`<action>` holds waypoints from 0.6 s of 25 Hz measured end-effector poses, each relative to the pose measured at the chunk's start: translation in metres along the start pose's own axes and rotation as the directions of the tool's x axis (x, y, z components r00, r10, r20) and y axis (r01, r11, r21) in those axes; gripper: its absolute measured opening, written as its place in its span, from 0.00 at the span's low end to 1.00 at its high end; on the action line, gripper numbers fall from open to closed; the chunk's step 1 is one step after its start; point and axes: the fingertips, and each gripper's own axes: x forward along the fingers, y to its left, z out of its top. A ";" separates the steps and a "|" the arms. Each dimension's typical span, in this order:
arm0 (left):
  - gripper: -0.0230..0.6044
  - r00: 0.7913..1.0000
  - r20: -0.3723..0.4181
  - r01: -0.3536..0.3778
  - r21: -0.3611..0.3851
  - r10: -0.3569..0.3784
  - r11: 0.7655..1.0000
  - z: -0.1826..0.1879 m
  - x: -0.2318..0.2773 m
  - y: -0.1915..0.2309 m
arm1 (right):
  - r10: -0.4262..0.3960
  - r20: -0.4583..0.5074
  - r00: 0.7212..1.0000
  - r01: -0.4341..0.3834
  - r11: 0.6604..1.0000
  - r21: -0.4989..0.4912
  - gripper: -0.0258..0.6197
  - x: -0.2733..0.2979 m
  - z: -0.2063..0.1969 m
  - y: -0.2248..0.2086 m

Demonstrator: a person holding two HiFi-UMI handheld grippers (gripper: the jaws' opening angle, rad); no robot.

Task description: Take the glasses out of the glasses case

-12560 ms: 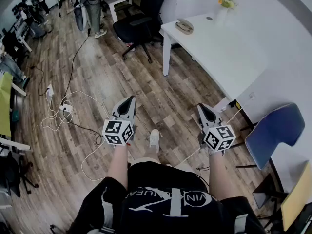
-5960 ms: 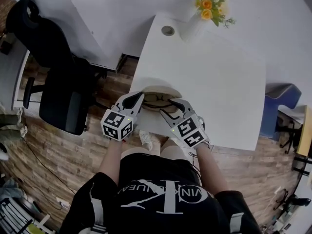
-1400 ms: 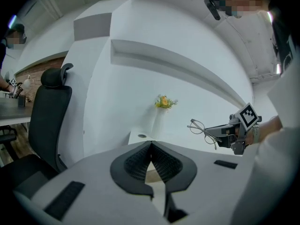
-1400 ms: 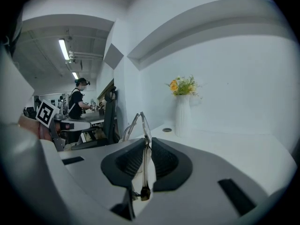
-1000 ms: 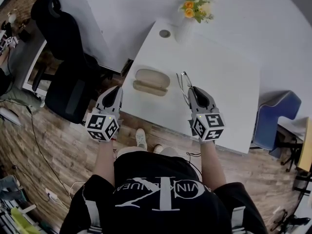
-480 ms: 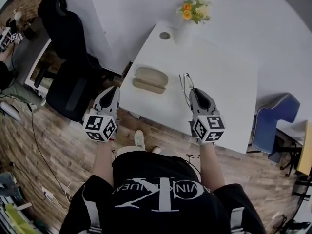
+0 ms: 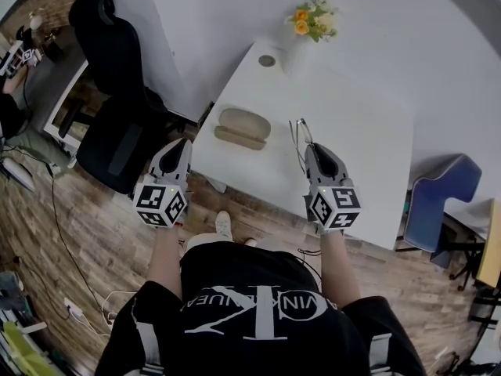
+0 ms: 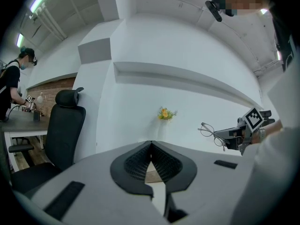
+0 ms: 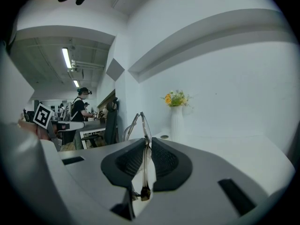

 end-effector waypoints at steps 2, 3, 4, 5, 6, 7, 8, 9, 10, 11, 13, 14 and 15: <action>0.06 1.000 0.002 -0.003 0.001 0.003 1.000 0.001 -0.001 0.000 | 0.001 0.003 1.000 -0.001 1.000 0.004 0.12 -0.001 0.001 0.000; 0.06 1.000 0.002 -0.004 0.002 0.004 1.000 0.001 -0.001 0.000 | 0.001 0.005 1.000 -0.001 1.000 0.006 0.12 -0.001 0.001 0.000; 0.06 1.000 0.002 -0.004 0.002 0.004 1.000 0.001 -0.001 0.000 | 0.000 0.006 1.000 0.000 1.000 0.009 0.12 -0.002 0.001 -0.001; 0.06 1.000 0.003 -0.005 0.003 0.005 1.000 0.001 -0.002 -0.001 | -0.001 0.007 1.000 0.001 1.000 0.012 0.12 -0.002 0.000 -0.001; 0.06 1.000 0.003 -0.005 0.004 0.005 1.000 0.001 -0.002 -0.001 | -0.002 0.009 1.000 0.002 1.000 0.014 0.12 -0.003 0.000 -0.002; 0.06 1.000 0.003 -0.005 0.004 0.005 1.000 0.002 -0.002 -0.001 | -0.003 0.010 1.000 0.003 1.000 0.017 0.12 -0.004 0.000 -0.002; 0.06 1.000 0.003 -0.005 0.004 0.005 1.000 0.002 -0.002 -0.001 | -0.004 0.011 1.000 0.004 1.000 0.020 0.12 -0.004 0.000 -0.002; 0.06 1.000 0.003 -0.006 0.003 0.006 1.000 0.002 -0.001 -0.001 | -0.005 0.012 1.000 0.004 1.000 0.022 0.12 -0.005 0.001 -0.002; 0.06 1.000 0.003 -0.006 0.003 0.006 1.000 0.002 -0.001 -0.001 | -0.006 0.013 1.000 0.005 1.000 0.023 0.12 -0.005 0.001 -0.003; 0.06 1.000 0.003 -0.005 0.003 0.005 1.000 0.002 -0.001 -0.002 | -0.007 0.012 1.000 0.007 1.000 0.024 0.12 -0.006 0.001 -0.003; 0.06 1.000 0.001 -0.004 0.003 0.004 1.000 0.001 0.000 -0.002 | -0.011 0.011 1.000 0.010 1.000 0.026 0.12 -0.007 -0.001 -0.004; 0.06 1.000 0.000 -0.004 0.003 0.004 1.000 0.001 0.001 -0.003 | -0.013 0.010 1.000 0.012 1.000 0.027 0.12 -0.007 -0.001 -0.005; 0.06 1.000 0.000 -0.003 0.002 0.003 1.000 0.000 0.001 -0.002 | -0.014 0.010 1.000 0.014 0.999 0.029 0.12 -0.007 -0.002 -0.006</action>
